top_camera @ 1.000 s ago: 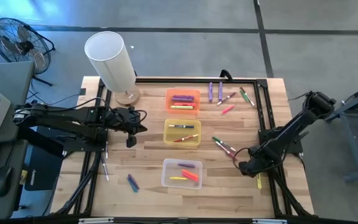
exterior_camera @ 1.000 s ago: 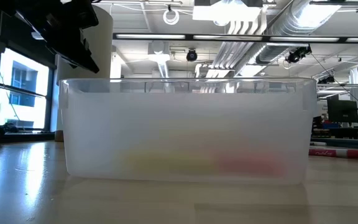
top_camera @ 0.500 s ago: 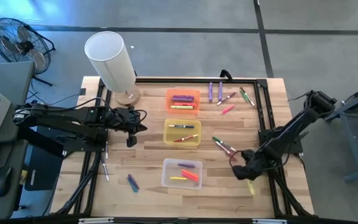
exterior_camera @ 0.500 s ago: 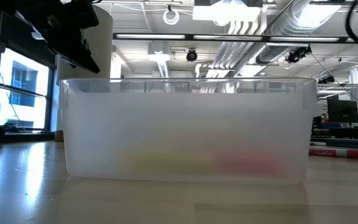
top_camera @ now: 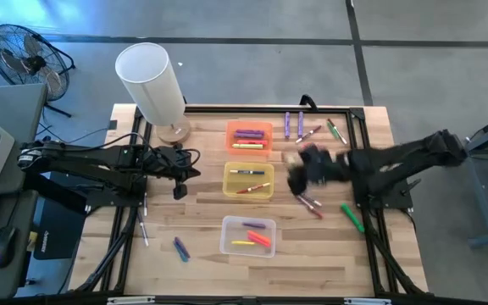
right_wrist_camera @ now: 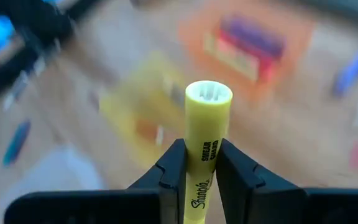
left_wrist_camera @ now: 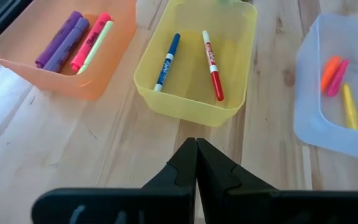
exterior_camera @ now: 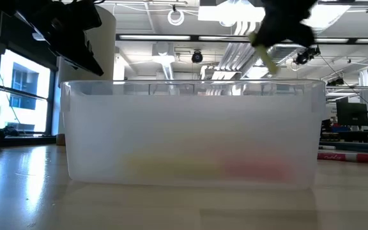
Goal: Pick & Place Markers
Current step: Put the yellow highlighter pen into the orange bin
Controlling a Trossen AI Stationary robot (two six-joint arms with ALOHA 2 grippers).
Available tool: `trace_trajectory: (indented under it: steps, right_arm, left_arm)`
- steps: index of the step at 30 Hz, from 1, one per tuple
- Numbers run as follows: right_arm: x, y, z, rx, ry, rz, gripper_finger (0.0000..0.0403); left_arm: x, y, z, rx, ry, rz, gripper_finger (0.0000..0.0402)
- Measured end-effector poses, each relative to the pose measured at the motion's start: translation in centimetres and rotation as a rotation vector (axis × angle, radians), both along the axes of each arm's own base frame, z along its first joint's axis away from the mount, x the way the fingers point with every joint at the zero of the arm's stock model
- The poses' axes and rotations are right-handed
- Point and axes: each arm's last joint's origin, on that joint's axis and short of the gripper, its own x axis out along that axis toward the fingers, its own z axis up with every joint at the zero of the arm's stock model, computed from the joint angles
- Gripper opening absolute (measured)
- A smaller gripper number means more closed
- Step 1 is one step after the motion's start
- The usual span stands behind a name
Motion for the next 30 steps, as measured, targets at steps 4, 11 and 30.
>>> trace_trajectory:
  steps: [4, 11, 30]
  right_arm:
    - [2.6, -5.1, 2.9, -0.158, -0.070, 0.062, 0.0053]
    - [9.4, -13.0, 4.5, -0.328, 0.059, 0.185, 0.0053]
    - [18.7, -20.7, -7.0, -0.162, 0.571, 0.502, 0.0097]
  left_arm:
    - [0.0, 0.0, 0.0, 0.001, 0.000, 0.002, 0.0001]
    - [0.0, 0.0, 0.0, 0.001, -0.001, 0.001, 0.0001]
    - [-0.1, -0.3, -0.1, -0.038, 0.020, -0.094, 0.0001]
